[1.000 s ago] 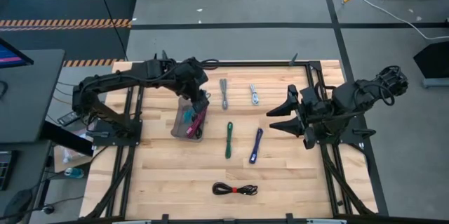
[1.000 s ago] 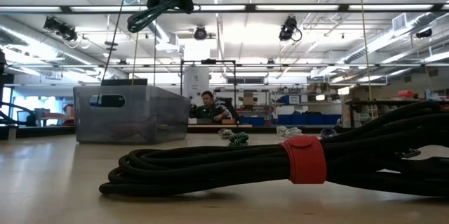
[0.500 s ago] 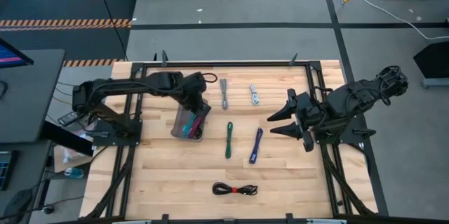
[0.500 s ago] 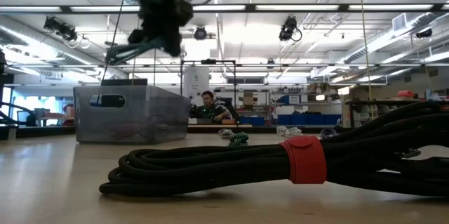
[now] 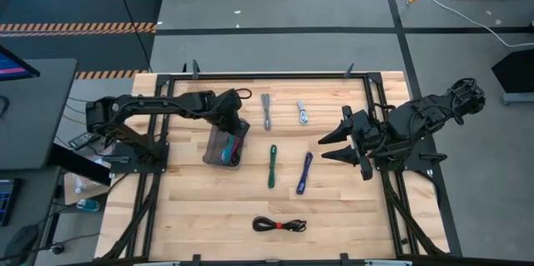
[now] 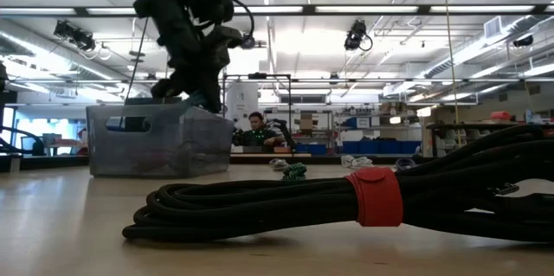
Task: Pick and place USB-C Cables
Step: Put the blue USB cable into the black bin, then put the black USB cable into the black bin
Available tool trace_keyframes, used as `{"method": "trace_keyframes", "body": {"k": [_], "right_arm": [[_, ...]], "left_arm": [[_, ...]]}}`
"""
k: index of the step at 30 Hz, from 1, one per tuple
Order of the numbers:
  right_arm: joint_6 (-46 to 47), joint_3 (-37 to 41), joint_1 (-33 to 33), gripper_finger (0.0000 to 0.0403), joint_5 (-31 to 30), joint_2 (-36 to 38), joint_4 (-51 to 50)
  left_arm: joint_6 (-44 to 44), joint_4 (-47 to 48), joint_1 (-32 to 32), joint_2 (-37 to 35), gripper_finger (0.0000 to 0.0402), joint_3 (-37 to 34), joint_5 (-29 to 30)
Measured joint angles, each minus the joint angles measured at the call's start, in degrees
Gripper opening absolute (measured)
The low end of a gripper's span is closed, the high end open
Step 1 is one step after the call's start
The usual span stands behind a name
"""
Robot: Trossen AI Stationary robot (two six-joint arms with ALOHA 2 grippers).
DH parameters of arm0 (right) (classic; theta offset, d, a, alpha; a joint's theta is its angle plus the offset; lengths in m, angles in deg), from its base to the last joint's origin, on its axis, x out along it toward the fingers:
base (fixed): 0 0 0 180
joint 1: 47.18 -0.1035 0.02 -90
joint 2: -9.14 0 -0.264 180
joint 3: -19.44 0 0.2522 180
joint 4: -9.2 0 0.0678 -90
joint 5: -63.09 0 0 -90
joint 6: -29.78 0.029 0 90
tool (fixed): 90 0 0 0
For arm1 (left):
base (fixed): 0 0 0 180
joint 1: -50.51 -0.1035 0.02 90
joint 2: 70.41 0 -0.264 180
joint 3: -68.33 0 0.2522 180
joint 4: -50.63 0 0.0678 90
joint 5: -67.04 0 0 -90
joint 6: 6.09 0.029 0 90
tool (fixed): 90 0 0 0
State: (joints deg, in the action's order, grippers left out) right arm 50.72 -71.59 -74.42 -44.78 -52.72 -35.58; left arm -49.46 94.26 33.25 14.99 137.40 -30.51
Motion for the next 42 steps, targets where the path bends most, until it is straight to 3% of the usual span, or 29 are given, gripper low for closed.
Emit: {"method": "trace_keyframes", "body": {"k": [12, 21, 24, 28, 33, 39, 42], "right_arm": [[1.6, 0.0, 0.0, 0.0182, -0.33, 0.02, 0.06], [2.51, 0.0, 0.0, 0.0182, -0.46, 0.02, 0.08], [2.89, 0.0, 0.0, 0.0182, -0.48, 0.02, 0.08], [2.89, 0.0, 0.0, 0.0182, -0.48, 0.02, 0.06], [3.57, 0.0, 0.79, 0.0182, -0.48, 0.04, -2.79], [11.67, 0.91, 2.92, 0.0182, -0.22, -0.82, -14.34], [14.91, 2.74, 4.14, 0.0181, 2.19, -2.17, -15.02]], "left_arm": [[2.0, -0.66, 0.0, 0.0, 0.003, -2.6, -0.17], [3.5, -3.76, 0.0, 0.0, 0.0154, -2.6, -0.26], [3.16, -4.53, -0.33, 0.0, 0.0175, -2.6, -0.68], [0.56, -8.25, -1.75, -0.16, 0.0186, -2.1, -5.65], [2.11, -8.78, -2.58, -1.18, 0.0181, 3.71, -7.98], [8.12, -7.67, -1.12, -2.29, 0.0181, 16.24, -7.78], [11.43, -5.62, 0.19, -2.38, 0.0181, 22.83, -7.72]]}}
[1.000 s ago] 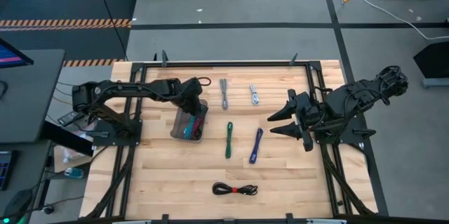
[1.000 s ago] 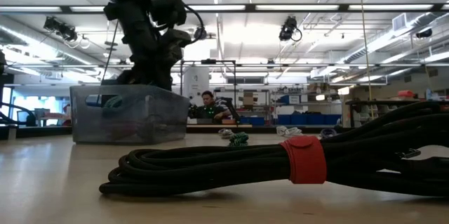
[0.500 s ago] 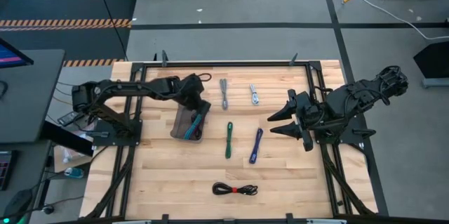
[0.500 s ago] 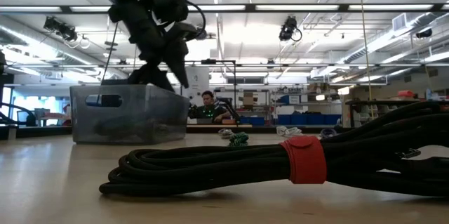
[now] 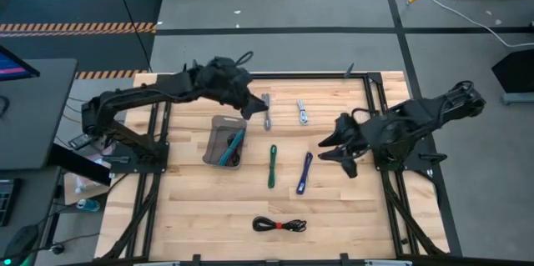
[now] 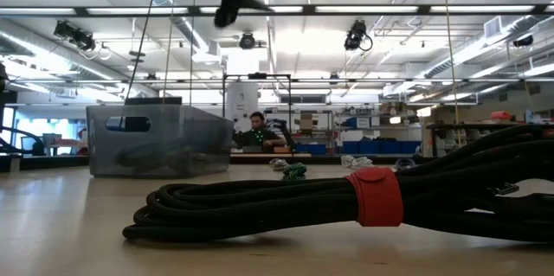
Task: Pick and place USB-C Cables
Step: Put the black USB cable into the black bin
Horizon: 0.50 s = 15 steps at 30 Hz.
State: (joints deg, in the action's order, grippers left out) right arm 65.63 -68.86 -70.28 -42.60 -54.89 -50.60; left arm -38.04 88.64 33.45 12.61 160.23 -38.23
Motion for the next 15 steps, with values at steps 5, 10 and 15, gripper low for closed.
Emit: {"method": "trace_keyframes", "body": {"k": [5, 10, 15], "right_arm": [[0.56, 3.65, 1.24, 0.0173, 1.57, -3.56, 4.4], [2.33, 4.95, 2.68, 0.0171, 9.71, -8.75, 6.53], [6.13, 5.16, 2.37, 0.0171, 17.98, -14.61, 7.42]], "left_arm": [[4.71, 4.09, 3.09, -0.04, 0.0181, 7.75, 0.4], [6.84, 9.44, 6.37, 0.01, 0.0181, 10.75, 0.38], [5.77, 11.3, 9.0, 0.09, 0.0181, 10.79, 0.48]]}}
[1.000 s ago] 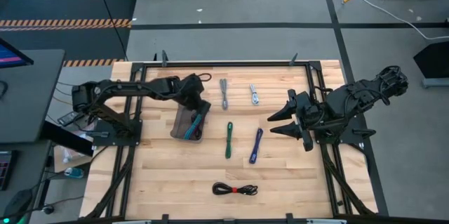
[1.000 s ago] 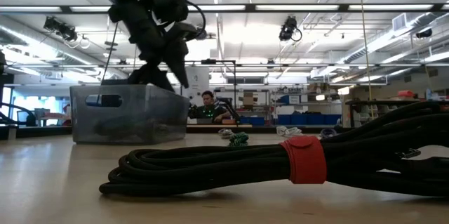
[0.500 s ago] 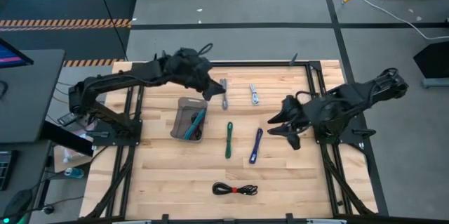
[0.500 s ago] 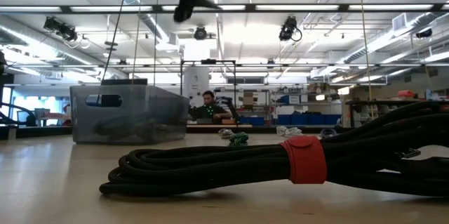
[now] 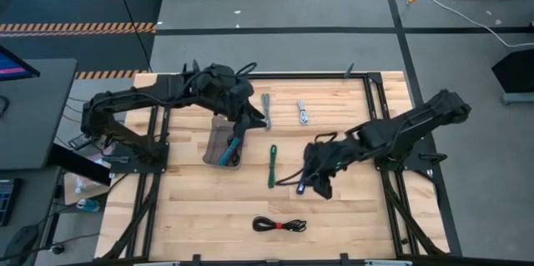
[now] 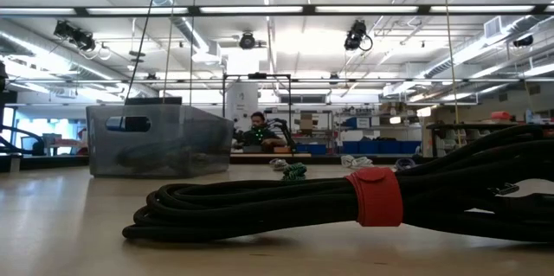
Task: Pick and place USB-C Cables
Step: Put the black USB cable into the black bin
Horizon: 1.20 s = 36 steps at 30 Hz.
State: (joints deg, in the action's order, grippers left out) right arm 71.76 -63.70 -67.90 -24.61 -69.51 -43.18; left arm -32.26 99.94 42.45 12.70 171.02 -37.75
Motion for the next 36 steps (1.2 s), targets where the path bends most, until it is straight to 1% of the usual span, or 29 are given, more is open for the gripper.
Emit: {"method": "trace_keyframes", "body": {"k": [4, 8, 11, 15, 17, 20, 24, 29, 32, 36], "right_arm": [[2.63, 0.04, -1.19, 0.0171, 5.64, -4.27, 0.02], [6.92, 0.04, -3.42, 0.0171, 8.3, -8.31, 0.76], [10.14, 0.04, -5.48, 0.0171, 9.01, -11.32, 5.67], [13.22, 0.04, -7.21, 0.0175, 9.1, -15.47, 15.63], [14.58, 0.03, -7.53, 0.0179, 9.48, -17.43, 17.64], [15.99, 0.02, -8.05, 0.0184, 10.1, -20.18, 16.27], [16.82, 0.02, -8.68, 0.0187, 12.97, -23.79, 13.3], [16.22, 0.02, -8.92, 0.0187, 15.76, -27.4, 13.53], [14.75, 0.02, -8.88, 0.0187, 15.41, -28.25, 13.66], [12.15, 0.02, -8.49, 0.0187, 12.77, -28.26, 13.44]], "left_arm": [[0.42, 0.46, 1.57, 0.0, 0.0181, -0.02, 1.69], [2.07, 0.42, 2.61, 0.0, 0.0181, -0.02, 3.61], [3.18, 0.39, 2.72, 0.0, 0.0181, -0.02, 3.63], [4.27, 0.35, 2.7, 0.0, 0.0181, -0.02, 3.64], [4.81, 0.35, 2.7, 0.0, 0.0181, -0.02, 3.62], [5.37, 0.33, 2.7, 0.0, 0.0181, -0.04, 2.98], [5.86, 0.31, 2.7, 0.0, 0.0181, -0.04, 2.07], [5.88, 0.29, 2.7, 0.0, 0.0181, -0.07, 2.06], [5.9, 0.25, 2.7, 0.0, 0.0181, -0.07, 2.06], [5.9, 0.2, 2.68, 0.0, 0.0181, -0.07, 2.07]]}}
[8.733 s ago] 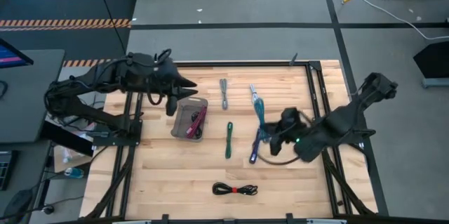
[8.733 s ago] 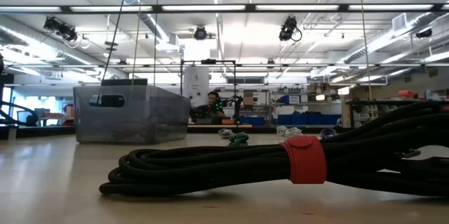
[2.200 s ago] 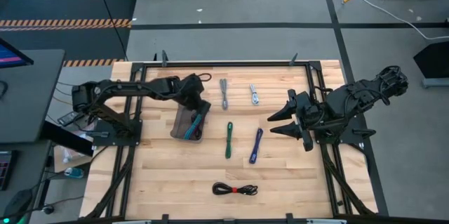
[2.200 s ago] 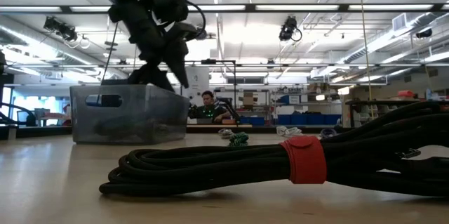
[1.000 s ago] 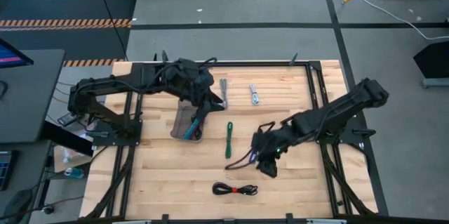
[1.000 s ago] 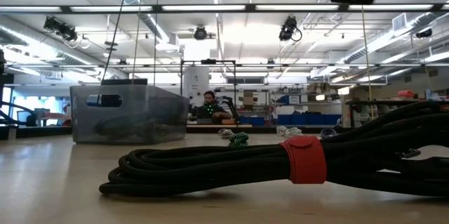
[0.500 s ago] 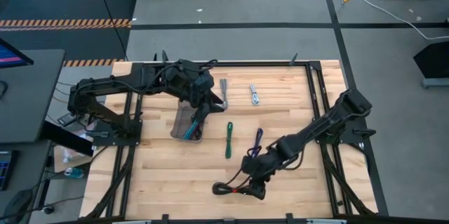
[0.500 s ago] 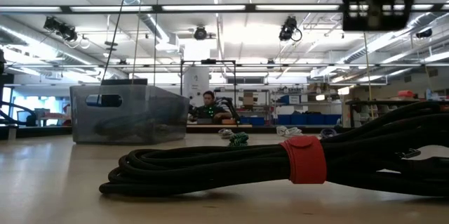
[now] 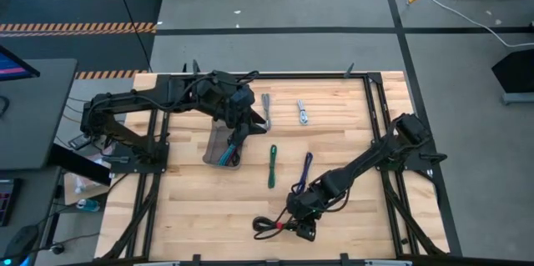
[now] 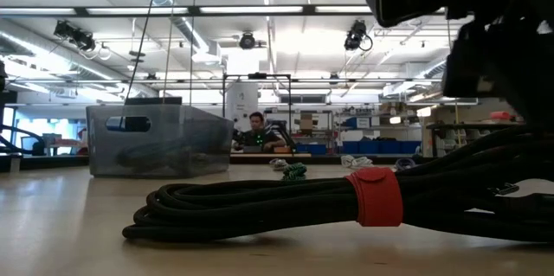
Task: Pick and place USB-C Cables
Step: Put the black USB cable into the black bin
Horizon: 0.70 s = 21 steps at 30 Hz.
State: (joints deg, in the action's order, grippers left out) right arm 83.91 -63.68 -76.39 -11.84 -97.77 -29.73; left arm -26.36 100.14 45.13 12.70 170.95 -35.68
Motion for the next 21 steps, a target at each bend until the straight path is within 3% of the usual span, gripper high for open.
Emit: {"method": "trace_keyframes", "body": {"k": [12, 21], "right_arm": [[-7.47, 0.49, 1.65, 0.0187, -1.2, -0.96, -0.33], [-6.27, 4.58, 2.01, 0.0187, 2.2, -0.94, 4.88]], "left_arm": [[-0.02, 0.07, -0.01, 0.0, 0.0181, -0.02, -0.01], [-0.04, 0.09, -0.01, 0.0, 0.0181, -0.02, -0.01]]}}
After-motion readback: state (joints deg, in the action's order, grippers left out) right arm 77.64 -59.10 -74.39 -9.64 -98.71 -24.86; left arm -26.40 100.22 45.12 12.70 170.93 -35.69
